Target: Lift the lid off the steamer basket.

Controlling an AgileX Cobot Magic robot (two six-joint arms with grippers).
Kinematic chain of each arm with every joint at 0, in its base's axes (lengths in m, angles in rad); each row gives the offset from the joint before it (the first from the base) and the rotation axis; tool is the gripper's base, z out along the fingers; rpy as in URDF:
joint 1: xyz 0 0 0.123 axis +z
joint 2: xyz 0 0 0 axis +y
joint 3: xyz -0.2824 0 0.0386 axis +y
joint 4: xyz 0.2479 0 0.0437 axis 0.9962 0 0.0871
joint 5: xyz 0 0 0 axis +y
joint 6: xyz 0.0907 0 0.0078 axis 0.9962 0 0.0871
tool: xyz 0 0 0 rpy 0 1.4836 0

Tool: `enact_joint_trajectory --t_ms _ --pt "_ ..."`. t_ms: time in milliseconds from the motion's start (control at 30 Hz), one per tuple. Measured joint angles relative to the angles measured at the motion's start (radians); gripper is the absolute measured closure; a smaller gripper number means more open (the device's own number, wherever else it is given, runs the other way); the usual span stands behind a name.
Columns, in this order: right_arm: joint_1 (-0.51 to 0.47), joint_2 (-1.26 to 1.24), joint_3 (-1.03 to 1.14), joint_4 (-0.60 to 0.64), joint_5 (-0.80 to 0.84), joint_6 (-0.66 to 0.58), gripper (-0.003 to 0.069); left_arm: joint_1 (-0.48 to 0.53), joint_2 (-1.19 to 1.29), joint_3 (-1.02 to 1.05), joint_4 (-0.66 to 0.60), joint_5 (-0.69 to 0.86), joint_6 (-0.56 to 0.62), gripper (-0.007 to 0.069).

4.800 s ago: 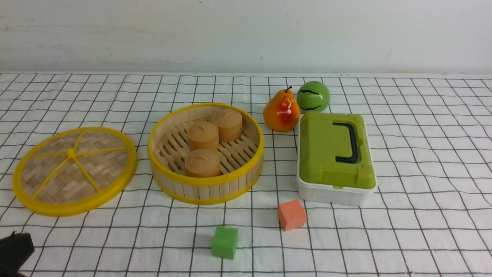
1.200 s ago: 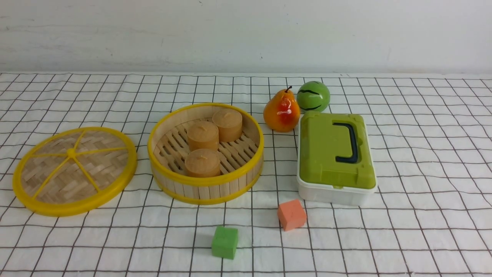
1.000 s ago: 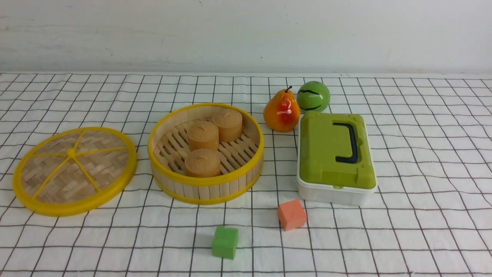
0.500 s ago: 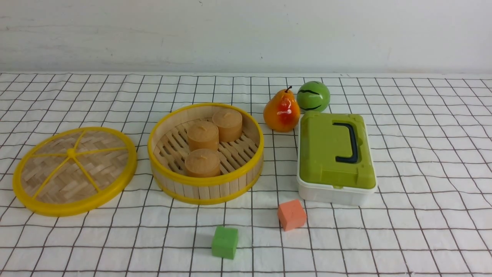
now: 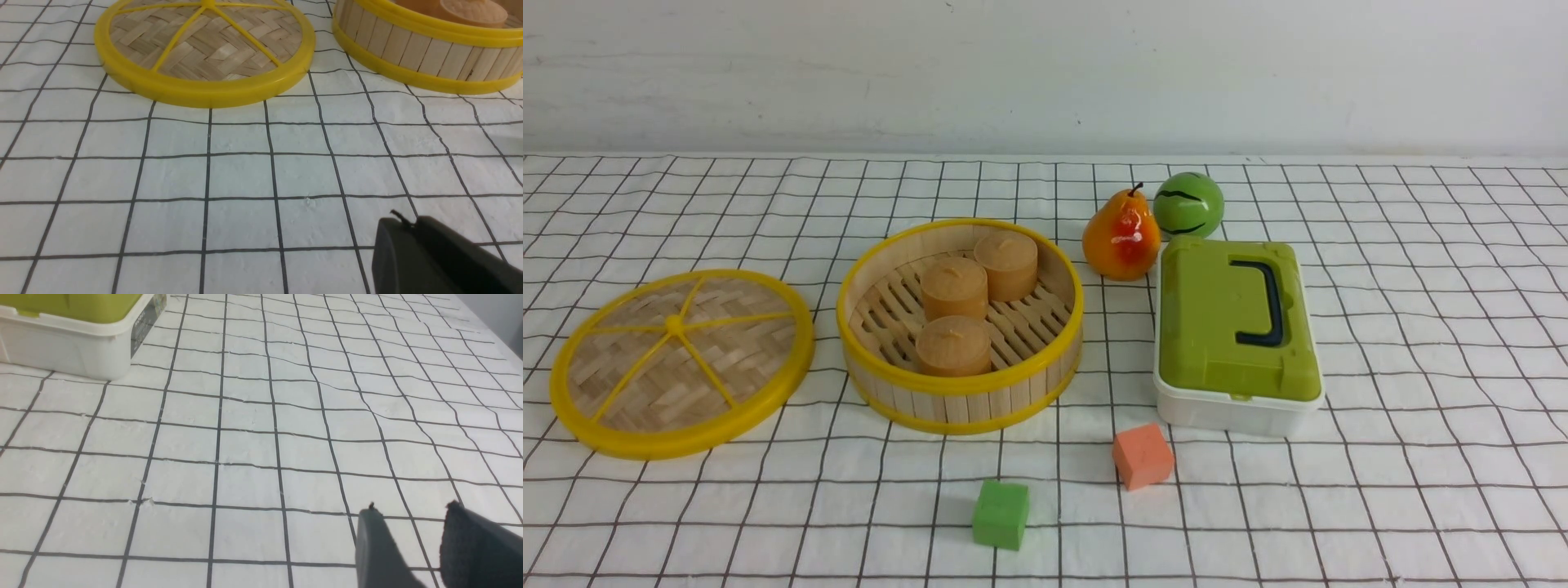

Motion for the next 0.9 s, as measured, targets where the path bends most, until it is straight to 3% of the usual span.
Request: enact_joint_trajectory --t_ms 900 --pt "0.0 0.0 0.0 0.0 0.0 0.0 0.0419 0.0 0.0 0.0 0.0 0.0 0.0 0.0549"
